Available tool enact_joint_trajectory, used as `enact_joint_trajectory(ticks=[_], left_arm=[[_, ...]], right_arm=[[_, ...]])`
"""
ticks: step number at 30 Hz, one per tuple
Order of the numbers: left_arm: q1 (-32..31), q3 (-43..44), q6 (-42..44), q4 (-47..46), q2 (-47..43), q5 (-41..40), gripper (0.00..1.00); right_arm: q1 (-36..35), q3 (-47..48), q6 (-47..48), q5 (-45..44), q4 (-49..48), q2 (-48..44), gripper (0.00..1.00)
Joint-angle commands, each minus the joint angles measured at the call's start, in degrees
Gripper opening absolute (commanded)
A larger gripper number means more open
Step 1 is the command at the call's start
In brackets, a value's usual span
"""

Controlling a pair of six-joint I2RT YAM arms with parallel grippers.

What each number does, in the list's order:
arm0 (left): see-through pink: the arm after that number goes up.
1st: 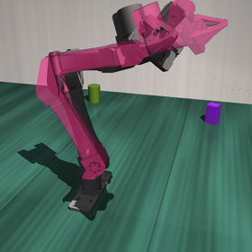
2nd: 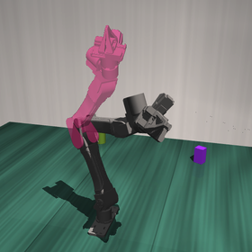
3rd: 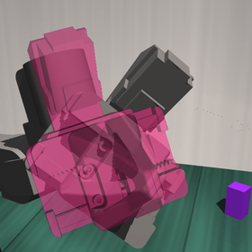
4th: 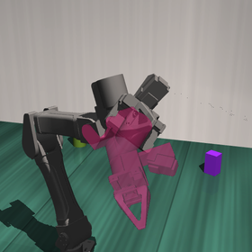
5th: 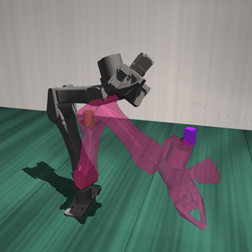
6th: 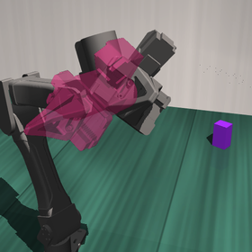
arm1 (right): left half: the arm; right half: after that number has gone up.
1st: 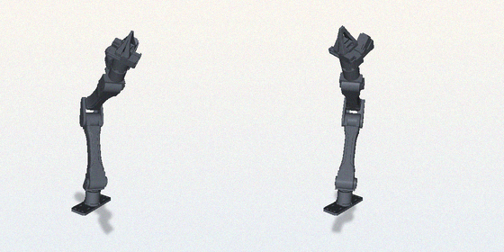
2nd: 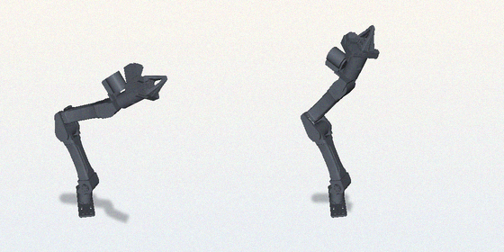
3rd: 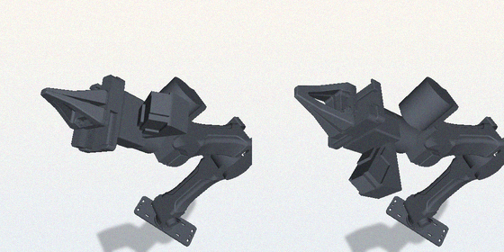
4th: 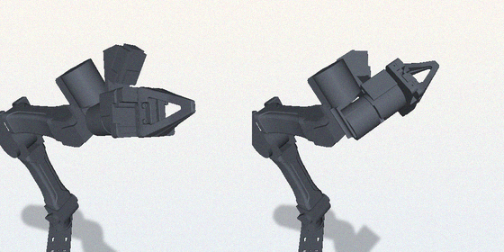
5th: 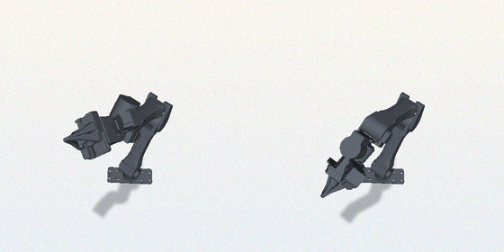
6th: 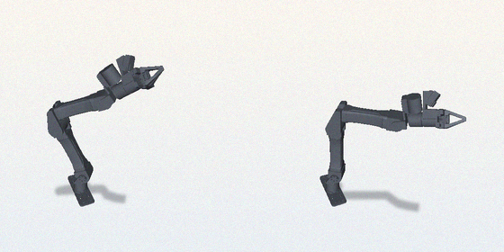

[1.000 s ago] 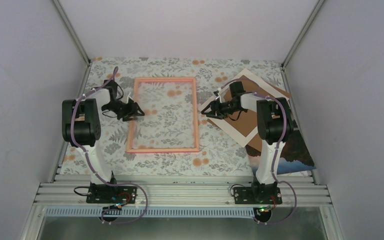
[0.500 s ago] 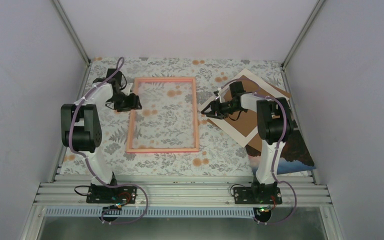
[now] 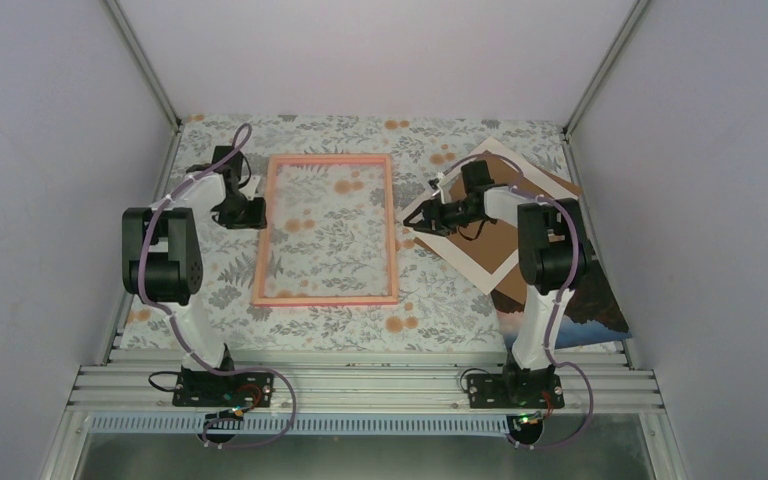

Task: Put the photo into the frame

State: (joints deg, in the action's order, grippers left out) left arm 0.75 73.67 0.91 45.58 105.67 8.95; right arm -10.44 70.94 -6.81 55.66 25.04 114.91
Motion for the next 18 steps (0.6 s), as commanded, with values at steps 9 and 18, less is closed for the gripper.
enact_joint_trajectory(ticks=[9,18], left_arm=[[-1.47,-3.45,0.77,-6.10,5.21,-7.03,0.46],[-2.06,-4.26,1.71,-7.46,7.10,-11.99,0.51]], right_arm=[[-1.50,-1.61,1.63,0.59,-1.45,-0.92,0.57],[-3.04,0.52,0.69,0.85,-2.20,1.62,0.57]])
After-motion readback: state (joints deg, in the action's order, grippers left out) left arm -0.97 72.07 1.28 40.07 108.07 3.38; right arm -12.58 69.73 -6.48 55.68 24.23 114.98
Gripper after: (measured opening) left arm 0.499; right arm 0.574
